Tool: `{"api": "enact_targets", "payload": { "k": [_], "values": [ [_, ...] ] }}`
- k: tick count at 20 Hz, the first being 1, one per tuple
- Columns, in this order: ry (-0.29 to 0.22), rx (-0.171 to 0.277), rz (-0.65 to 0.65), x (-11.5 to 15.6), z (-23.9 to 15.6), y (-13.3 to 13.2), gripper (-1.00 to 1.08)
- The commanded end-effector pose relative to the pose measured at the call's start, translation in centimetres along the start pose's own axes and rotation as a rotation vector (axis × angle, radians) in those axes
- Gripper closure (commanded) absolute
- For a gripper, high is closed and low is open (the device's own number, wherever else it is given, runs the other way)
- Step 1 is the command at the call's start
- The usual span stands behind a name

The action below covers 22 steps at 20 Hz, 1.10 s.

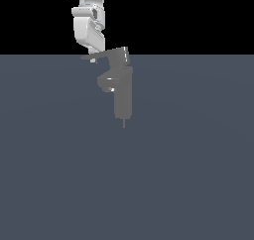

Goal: Turn on the faucet by rotating a designated handle.

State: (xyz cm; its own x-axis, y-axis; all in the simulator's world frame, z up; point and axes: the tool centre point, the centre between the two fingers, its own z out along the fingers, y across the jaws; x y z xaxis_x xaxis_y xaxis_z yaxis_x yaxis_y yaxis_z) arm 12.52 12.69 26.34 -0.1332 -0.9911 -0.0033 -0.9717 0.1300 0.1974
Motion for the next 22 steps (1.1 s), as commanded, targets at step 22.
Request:
{"api": "enact_targets", "payload": {
  "k": [22],
  "values": [
    [0.001,0.001,0.003,-0.2,0.1,3.5,1.08]
  ]
}}
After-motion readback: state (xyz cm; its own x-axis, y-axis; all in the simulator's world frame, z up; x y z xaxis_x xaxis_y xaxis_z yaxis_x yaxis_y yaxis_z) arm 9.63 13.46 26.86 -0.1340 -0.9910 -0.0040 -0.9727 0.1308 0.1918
